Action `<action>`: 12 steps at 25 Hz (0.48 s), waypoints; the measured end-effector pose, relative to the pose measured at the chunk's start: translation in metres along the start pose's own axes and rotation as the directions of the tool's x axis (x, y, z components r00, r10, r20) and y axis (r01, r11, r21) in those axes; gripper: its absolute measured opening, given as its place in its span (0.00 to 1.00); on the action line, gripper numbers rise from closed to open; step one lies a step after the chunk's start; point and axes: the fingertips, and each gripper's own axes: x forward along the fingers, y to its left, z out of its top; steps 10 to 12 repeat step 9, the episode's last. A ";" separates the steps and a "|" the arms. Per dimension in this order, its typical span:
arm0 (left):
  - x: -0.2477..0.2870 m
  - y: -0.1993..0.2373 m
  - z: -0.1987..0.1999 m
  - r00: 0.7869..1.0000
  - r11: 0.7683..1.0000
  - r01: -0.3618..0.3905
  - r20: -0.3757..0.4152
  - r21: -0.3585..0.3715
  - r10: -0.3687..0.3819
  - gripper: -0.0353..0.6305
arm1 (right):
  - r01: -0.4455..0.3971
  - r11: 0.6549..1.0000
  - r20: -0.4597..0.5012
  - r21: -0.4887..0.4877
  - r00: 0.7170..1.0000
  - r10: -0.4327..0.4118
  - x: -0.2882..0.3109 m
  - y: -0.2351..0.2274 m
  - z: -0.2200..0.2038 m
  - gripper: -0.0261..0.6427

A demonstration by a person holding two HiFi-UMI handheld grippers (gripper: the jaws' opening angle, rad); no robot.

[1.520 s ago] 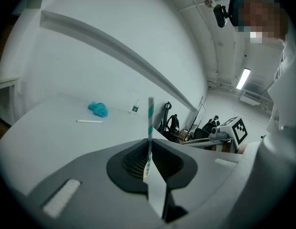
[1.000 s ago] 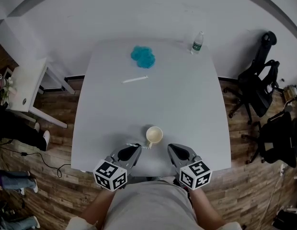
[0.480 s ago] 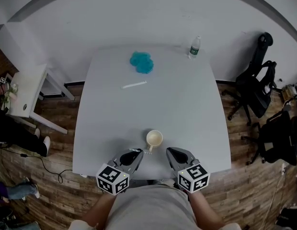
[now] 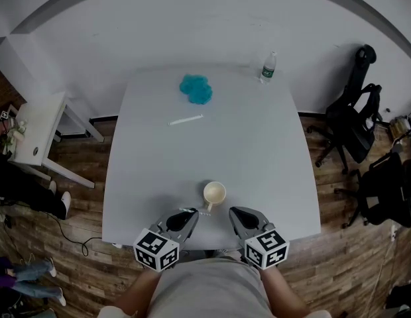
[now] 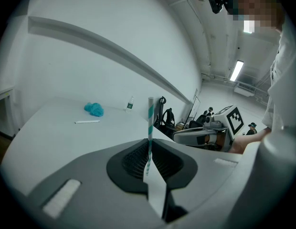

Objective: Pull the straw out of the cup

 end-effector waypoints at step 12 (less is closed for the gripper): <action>-0.001 -0.001 0.001 1.000 1.000 0.003 -0.002 -0.001 -0.003 0.12 | -0.008 1.000 -0.004 -0.007 1.000 0.008 0.000 0.004 0.000 0.05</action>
